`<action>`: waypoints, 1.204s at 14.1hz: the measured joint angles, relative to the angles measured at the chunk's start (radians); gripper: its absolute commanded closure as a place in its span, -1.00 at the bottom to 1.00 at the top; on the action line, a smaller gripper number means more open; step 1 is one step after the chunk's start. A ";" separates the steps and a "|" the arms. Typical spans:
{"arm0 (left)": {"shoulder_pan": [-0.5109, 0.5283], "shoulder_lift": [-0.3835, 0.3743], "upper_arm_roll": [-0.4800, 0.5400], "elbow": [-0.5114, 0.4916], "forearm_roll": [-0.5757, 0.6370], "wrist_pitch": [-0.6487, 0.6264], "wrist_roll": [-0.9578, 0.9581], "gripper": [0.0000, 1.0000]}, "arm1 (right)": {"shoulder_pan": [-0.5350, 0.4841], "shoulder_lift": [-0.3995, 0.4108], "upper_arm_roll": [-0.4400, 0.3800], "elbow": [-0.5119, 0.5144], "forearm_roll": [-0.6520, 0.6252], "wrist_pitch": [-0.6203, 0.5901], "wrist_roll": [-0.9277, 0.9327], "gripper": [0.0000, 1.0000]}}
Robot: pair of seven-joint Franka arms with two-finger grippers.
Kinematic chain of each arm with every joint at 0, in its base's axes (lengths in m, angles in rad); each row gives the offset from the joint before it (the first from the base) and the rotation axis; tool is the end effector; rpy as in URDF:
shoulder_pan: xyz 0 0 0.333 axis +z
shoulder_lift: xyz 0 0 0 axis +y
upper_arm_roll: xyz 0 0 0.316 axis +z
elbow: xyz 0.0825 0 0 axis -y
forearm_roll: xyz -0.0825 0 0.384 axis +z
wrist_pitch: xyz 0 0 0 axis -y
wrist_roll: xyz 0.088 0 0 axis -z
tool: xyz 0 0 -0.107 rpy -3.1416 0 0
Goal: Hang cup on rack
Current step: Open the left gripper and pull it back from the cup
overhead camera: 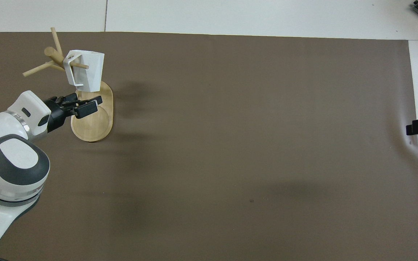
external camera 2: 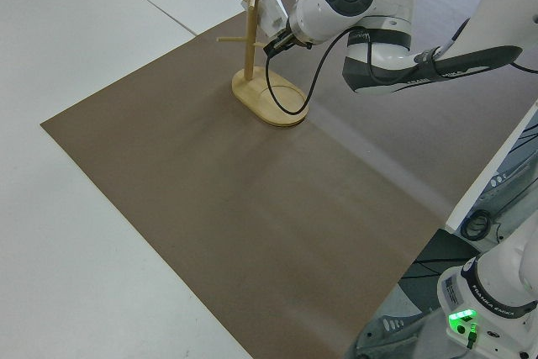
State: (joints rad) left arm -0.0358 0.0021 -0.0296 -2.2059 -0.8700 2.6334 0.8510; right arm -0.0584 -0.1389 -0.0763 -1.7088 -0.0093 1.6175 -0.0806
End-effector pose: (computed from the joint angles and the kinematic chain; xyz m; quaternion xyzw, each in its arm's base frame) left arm 0.5600 -0.0177 0.4184 0.9350 -0.1082 0.2833 0.1837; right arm 0.5098 -0.0729 0.6373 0.9994 -0.0267 0.0235 0.0019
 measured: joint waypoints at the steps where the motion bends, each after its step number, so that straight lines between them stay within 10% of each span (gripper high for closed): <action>1: 0.023 0.000 0.000 0.012 0.046 -0.029 -0.001 -1.00 | 0.000 0.000 -0.002 0.000 0.000 -0.004 0.000 -1.00; 11: 0.091 -0.027 -0.006 0.289 0.714 -0.525 -0.412 -1.00 | 0.000 0.003 -0.009 -0.013 0.000 -0.025 0.000 -1.00; 17: 0.073 -0.055 -0.024 0.456 0.820 -0.899 -0.578 -1.00 | 0.000 0.003 -0.011 -0.025 0.000 -0.028 0.000 -1.00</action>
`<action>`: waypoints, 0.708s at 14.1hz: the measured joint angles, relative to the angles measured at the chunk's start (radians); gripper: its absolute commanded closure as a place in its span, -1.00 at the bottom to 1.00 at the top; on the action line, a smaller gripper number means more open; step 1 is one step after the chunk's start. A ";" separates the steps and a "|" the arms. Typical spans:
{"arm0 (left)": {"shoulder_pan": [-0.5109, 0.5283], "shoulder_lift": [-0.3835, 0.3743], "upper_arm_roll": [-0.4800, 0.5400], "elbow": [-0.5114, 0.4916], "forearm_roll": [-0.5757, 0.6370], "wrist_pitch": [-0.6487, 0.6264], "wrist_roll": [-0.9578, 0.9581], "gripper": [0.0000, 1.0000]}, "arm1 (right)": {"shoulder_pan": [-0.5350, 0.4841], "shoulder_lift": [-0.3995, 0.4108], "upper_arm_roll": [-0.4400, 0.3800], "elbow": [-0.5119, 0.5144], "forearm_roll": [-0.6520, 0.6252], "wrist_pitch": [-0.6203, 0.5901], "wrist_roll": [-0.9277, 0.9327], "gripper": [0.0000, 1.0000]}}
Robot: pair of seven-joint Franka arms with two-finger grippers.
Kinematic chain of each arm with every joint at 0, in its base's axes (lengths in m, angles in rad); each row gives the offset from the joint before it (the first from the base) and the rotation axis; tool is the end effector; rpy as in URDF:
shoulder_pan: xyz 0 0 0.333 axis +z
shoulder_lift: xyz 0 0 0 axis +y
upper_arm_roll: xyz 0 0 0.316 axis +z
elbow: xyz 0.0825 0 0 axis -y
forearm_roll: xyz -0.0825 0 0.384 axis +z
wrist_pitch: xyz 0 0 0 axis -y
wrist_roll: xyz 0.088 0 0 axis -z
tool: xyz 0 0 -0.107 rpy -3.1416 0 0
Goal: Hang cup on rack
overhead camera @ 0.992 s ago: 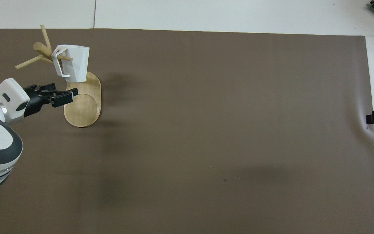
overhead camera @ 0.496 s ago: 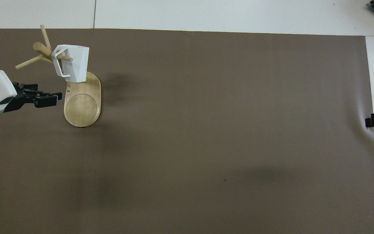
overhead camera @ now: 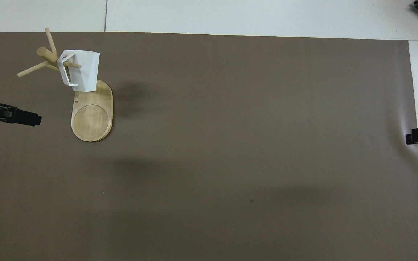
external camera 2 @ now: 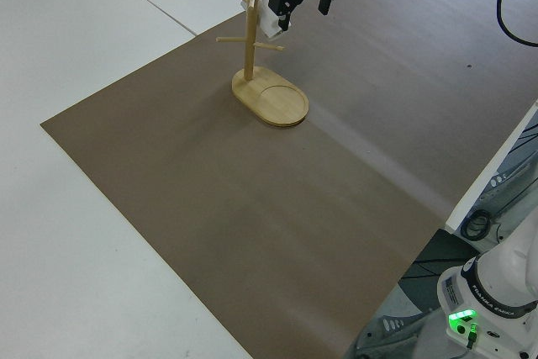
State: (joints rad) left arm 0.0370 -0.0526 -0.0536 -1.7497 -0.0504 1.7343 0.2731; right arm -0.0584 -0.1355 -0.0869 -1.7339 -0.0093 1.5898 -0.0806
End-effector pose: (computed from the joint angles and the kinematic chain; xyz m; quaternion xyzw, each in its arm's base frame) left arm 0.5489 -0.0144 0.5828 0.9896 -0.1407 0.0214 0.0210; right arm 0.5064 -0.0781 0.6211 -0.9995 0.0318 0.0044 0.0017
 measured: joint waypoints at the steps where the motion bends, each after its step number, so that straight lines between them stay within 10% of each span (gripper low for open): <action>1: -0.001 -0.003 -0.004 0.018 0.016 -0.034 -0.001 -1.00 | 0.000 0.000 0.000 -0.001 0.000 0.000 0.000 -1.00; 10: -0.032 -0.001 -0.059 0.140 0.063 -0.186 -0.079 -1.00 | 0.000 0.000 -0.002 -0.001 0.000 0.000 0.000 -1.00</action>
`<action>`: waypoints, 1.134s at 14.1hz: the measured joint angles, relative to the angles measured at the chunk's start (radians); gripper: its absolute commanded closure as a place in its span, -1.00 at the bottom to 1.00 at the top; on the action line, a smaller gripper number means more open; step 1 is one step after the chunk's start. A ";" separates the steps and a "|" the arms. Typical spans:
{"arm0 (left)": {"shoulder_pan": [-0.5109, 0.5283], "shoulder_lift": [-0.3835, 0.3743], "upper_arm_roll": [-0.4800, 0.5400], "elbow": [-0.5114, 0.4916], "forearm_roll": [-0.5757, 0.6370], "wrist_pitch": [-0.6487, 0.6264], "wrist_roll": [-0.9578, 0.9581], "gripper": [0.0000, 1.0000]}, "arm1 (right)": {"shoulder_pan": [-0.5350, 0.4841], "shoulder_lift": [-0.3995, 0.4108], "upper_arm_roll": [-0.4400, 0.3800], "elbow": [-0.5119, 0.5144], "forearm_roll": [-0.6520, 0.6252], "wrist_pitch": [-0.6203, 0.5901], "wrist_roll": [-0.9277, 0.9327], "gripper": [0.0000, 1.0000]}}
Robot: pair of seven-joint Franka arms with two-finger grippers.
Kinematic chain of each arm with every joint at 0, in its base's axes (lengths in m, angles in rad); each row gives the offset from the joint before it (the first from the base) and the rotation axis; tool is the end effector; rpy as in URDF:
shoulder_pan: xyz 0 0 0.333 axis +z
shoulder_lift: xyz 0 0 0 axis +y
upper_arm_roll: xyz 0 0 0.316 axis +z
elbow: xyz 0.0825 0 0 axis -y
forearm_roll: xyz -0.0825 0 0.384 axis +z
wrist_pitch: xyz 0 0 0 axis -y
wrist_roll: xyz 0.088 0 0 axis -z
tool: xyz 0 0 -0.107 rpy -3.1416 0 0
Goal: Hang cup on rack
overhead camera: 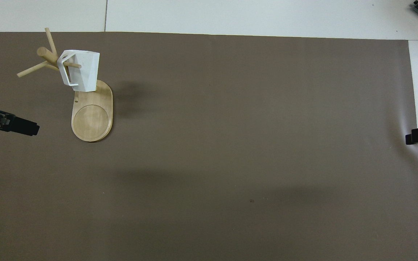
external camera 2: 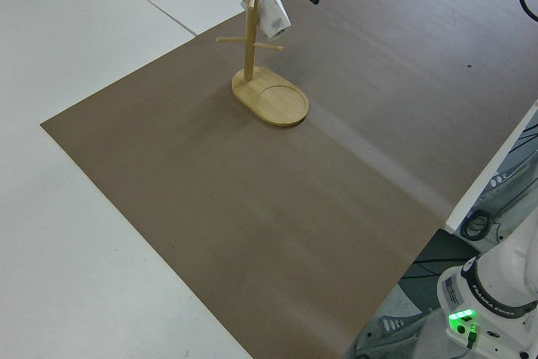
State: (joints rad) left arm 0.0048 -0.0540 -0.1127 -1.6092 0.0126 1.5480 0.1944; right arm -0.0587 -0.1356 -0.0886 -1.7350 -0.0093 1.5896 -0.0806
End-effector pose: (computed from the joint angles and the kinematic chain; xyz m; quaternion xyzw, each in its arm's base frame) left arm 0.5322 -0.0580 0.6337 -0.9886 0.1504 0.0042 0.0092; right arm 0.5062 -0.0792 0.6206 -0.9994 0.0328 0.0050 0.0019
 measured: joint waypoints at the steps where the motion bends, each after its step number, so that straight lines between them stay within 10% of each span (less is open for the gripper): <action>1: 0.001 0.002 0.002 0.001 0.001 0.003 -0.001 -1.00 | 0.000 0.000 -0.001 0.000 0.000 0.000 0.000 -1.00; 16: 0.004 0.003 0.018 0.013 0.002 0.007 -0.004 -1.00 | 0.000 0.000 -0.001 0.000 0.000 0.000 0.000 -1.00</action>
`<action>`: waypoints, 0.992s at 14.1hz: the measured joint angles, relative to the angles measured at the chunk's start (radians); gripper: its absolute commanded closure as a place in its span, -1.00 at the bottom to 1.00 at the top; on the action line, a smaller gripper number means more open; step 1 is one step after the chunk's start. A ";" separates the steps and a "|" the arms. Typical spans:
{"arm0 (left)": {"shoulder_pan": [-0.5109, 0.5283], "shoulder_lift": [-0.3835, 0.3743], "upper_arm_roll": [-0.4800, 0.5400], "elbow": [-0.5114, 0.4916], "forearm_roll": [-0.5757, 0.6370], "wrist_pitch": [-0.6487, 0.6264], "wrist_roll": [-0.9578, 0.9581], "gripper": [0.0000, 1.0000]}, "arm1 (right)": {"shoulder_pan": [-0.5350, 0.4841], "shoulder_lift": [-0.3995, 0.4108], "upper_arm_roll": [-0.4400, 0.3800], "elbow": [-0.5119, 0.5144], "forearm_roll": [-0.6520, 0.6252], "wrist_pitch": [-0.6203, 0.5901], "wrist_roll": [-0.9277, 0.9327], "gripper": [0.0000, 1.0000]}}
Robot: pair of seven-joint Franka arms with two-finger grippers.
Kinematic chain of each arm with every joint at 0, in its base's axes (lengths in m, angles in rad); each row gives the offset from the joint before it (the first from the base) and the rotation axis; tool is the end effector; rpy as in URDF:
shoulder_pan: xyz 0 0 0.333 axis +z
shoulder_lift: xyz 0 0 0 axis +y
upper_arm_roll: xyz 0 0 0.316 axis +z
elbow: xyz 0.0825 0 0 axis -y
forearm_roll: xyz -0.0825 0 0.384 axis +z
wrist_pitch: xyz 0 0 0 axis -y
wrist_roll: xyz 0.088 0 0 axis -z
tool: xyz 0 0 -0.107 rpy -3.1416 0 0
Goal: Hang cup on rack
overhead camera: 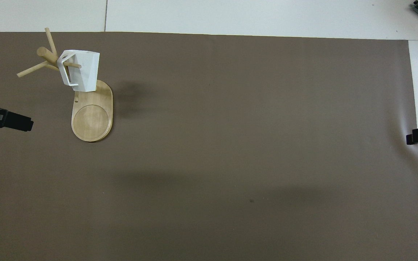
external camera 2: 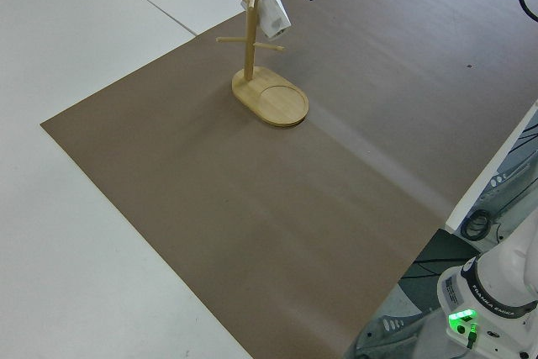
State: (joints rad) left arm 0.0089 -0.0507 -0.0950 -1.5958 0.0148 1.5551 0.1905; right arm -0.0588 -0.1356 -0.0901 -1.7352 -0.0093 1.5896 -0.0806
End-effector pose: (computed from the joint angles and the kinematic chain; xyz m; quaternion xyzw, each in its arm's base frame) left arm 0.5353 -0.0460 0.6389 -0.9904 0.1377 -0.0044 0.0100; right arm 0.5061 -0.0800 0.6205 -0.9994 0.0336 0.0051 0.0020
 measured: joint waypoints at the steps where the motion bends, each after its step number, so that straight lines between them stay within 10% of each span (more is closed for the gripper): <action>1: -0.002 0.000 0.005 0.000 0.000 0.000 -0.002 -1.00 | 0.000 0.000 0.000 0.000 0.000 0.000 0.000 -1.00; 14: -0.068 -0.001 0.131 0.001 0.000 0.000 0.000 -1.00 | 0.000 0.000 -0.001 0.000 0.000 0.000 0.000 -1.00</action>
State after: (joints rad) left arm -0.0591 -0.0515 0.0358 -1.5946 0.0144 1.5552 0.1906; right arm -0.0588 -0.1356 -0.0906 -1.7352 -0.0093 1.5896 -0.0806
